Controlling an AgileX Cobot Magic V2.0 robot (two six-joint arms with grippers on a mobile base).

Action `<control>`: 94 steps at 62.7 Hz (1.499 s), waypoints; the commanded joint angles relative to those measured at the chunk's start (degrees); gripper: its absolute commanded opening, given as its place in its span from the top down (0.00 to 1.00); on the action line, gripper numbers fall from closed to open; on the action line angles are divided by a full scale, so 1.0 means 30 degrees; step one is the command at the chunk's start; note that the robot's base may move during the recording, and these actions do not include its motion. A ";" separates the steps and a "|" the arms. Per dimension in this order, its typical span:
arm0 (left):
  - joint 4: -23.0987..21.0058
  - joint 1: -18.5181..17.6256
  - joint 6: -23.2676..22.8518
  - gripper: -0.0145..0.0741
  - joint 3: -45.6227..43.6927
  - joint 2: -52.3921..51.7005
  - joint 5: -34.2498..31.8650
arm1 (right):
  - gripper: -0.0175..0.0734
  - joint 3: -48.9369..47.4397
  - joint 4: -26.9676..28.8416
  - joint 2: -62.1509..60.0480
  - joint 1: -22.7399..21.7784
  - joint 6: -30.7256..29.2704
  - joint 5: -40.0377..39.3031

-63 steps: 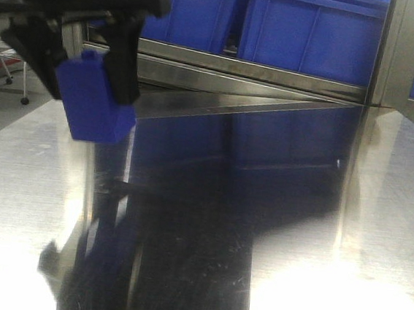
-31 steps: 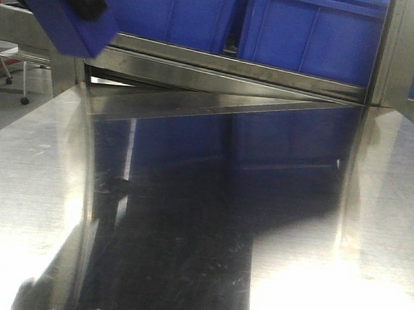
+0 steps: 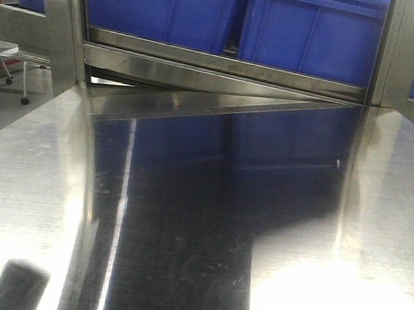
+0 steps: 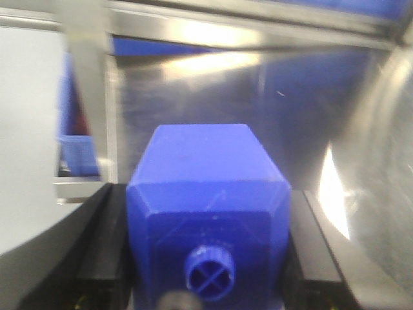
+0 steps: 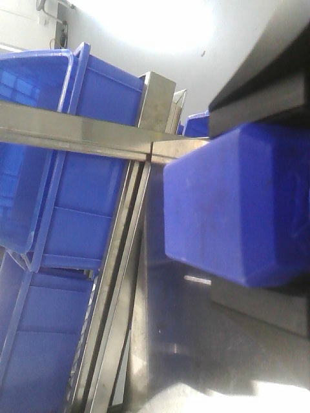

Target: Pick and sort blue part to right shelf

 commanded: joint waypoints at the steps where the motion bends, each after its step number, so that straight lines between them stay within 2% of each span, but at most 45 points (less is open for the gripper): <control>1: -0.0376 0.0521 -0.0153 0.46 0.0440 -0.1511 -0.2029 | 0.40 -0.0583 0.0014 0.0116 -0.0150 -0.0180 -0.1762; 16: -0.0306 0.1876 -0.0153 0.46 0.2154 -0.5025 -0.2323 | 0.40 -0.0583 0.0014 0.0116 -0.0150 -0.0180 -0.1762; 28: -0.0217 0.2023 -0.0153 0.46 0.2674 -0.7355 -0.2717 | 0.40 -0.0583 0.0014 0.0116 -0.0150 -0.0180 -0.1762; 38: 0.2044 0.2023 -0.0153 0.46 0.2703 -0.9227 -0.2563 | 0.40 -0.0583 0.0014 0.0116 -0.0150 -0.0180 -0.1762; 47: 0.2226 0.2023 -0.0153 0.46 0.2703 -1.0459 -0.2563 | 0.40 -0.0583 0.0014 0.0116 -0.0150 -0.0180 -0.1762; 94: 0.2226 0.2023 -0.0153 0.46 0.2714 -1.0691 -0.2563 | 0.40 -0.0583 0.0014 0.0116 -0.0150 -0.0180 -0.1762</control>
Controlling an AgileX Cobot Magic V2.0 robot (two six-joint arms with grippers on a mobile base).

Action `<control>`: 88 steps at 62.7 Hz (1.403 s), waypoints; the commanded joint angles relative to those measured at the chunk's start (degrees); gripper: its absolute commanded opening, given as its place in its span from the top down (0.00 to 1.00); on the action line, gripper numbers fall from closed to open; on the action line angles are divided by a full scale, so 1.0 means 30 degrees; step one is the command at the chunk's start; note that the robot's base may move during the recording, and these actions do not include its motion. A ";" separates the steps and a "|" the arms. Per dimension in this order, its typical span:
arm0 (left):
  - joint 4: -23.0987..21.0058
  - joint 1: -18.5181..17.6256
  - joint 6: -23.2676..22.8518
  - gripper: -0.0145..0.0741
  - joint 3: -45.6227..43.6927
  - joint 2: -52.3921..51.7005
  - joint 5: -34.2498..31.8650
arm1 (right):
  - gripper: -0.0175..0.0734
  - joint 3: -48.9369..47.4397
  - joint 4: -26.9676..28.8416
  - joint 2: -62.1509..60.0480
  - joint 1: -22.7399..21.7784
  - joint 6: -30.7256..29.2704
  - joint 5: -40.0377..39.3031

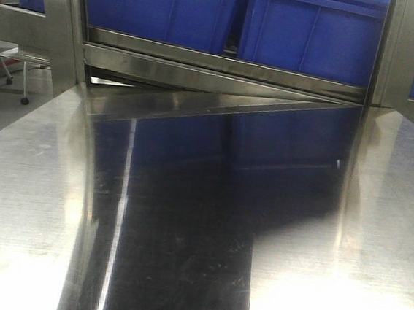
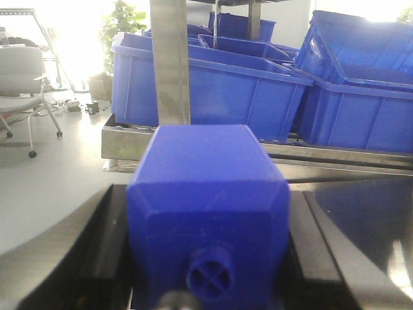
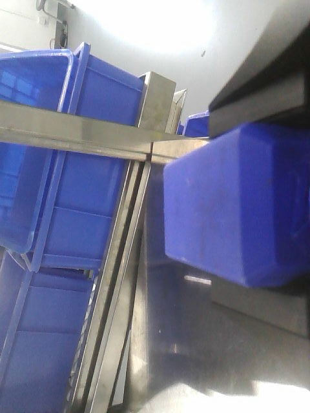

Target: Pick and sort blue part to right shelf

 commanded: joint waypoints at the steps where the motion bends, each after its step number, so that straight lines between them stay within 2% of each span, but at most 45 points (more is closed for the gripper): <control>1: -0.0102 0.0025 -0.0087 0.46 -0.0534 0.0144 -0.1789 | 0.40 -0.0583 0.0014 0.0116 -0.0150 -0.0180 -0.1762; 88: -0.0102 0.0025 -0.0087 0.46 -0.0534 0.0144 -0.1789 | 0.40 -0.0583 0.0014 0.0116 -0.0150 -0.0180 -0.1762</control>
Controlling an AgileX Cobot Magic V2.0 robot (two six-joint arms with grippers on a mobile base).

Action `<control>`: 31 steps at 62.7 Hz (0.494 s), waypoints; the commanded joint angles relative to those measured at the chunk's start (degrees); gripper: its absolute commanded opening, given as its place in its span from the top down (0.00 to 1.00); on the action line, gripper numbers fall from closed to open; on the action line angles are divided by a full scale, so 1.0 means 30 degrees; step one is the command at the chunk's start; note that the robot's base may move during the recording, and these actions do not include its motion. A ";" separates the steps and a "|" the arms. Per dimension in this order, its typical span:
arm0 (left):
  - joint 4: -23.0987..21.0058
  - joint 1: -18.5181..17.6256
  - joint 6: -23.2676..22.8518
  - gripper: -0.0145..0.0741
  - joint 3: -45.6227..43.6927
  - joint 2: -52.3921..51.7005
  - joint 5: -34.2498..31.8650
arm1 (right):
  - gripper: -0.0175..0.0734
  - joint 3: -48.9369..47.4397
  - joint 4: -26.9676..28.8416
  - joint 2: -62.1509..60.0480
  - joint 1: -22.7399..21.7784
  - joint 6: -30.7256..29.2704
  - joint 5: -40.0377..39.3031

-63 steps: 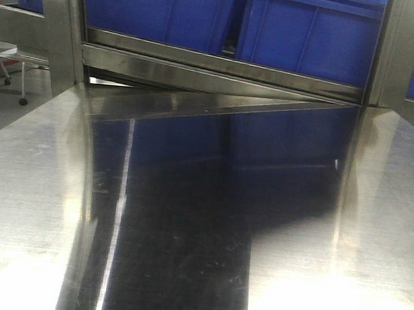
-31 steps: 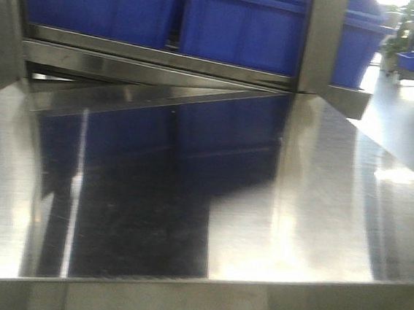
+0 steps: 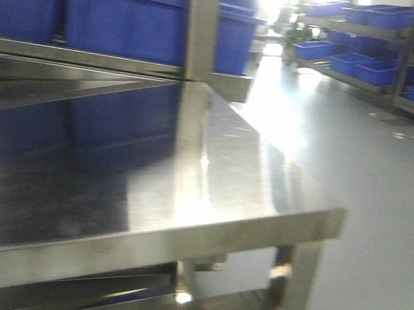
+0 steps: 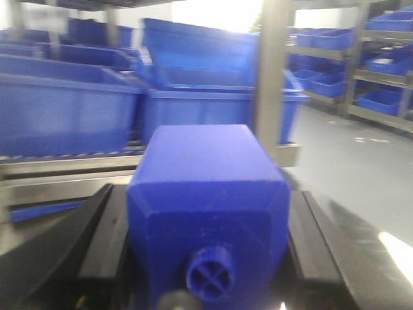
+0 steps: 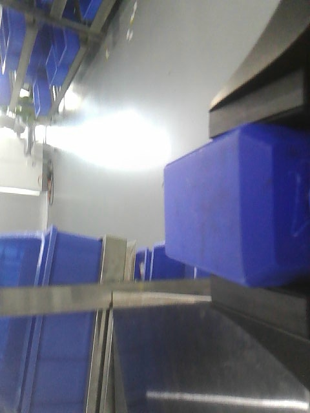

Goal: Pick and sort blue part to right shelf
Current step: 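Turn the base away from the table and drive along the aisle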

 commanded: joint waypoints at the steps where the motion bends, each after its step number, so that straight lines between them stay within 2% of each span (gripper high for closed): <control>1: -0.0102 0.0025 -0.0087 0.46 -0.0534 0.0144 -0.1789 | 0.40 -0.0583 0.0014 0.0116 -0.0150 -0.0180 -0.1762; 31: -0.0102 0.0025 -0.0087 0.46 -0.0534 0.0144 -0.1789 | 0.40 -0.0583 0.0014 0.0116 -0.0150 -0.0180 -0.1762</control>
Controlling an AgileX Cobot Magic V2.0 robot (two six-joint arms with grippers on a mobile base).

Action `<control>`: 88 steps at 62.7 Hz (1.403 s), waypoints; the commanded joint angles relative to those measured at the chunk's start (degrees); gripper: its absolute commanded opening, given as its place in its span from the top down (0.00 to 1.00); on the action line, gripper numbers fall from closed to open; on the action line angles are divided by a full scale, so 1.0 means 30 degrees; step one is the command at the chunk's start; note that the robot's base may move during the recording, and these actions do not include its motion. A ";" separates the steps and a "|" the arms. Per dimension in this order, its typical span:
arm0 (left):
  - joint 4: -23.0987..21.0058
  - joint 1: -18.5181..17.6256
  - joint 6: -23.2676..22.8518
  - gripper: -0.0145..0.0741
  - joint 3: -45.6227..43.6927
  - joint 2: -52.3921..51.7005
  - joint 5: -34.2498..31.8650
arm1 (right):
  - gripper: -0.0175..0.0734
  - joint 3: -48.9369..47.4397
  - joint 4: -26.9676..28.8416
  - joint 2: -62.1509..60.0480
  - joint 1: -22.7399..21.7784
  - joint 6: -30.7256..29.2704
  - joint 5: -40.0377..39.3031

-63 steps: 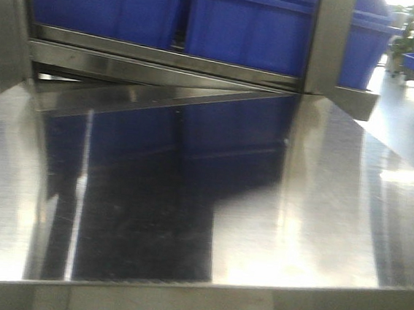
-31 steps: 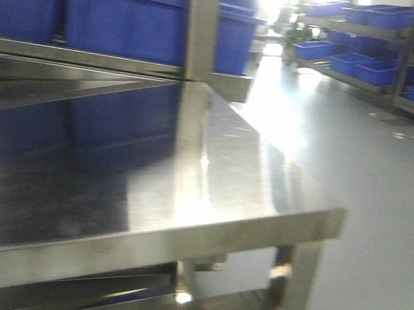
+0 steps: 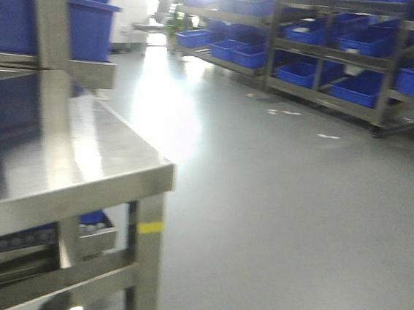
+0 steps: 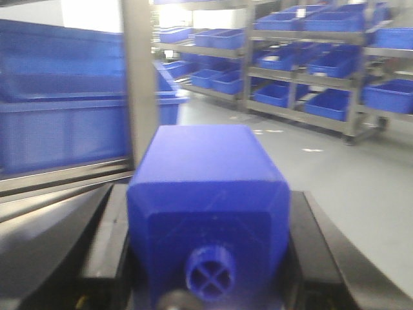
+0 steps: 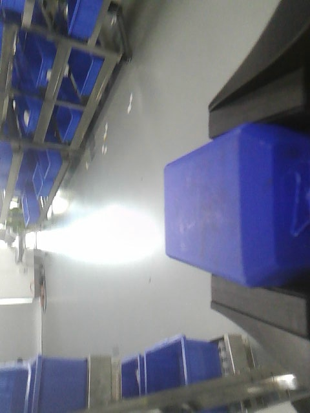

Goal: Pick and sort blue part to right shelf
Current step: 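Turn the base away from the table and drive along the aisle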

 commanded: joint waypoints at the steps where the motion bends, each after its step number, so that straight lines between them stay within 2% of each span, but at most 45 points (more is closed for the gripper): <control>1: -0.0102 0.0025 -0.0087 0.46 -0.0534 0.0144 -0.1789 | 0.40 -0.0583 0.0014 0.0116 -0.0150 -0.0180 -0.1762; 88: -0.0102 0.0025 -0.0087 0.46 -0.0534 0.0144 -0.1789 | 0.40 -0.0583 0.0014 0.0116 -0.0150 -0.0180 -0.1762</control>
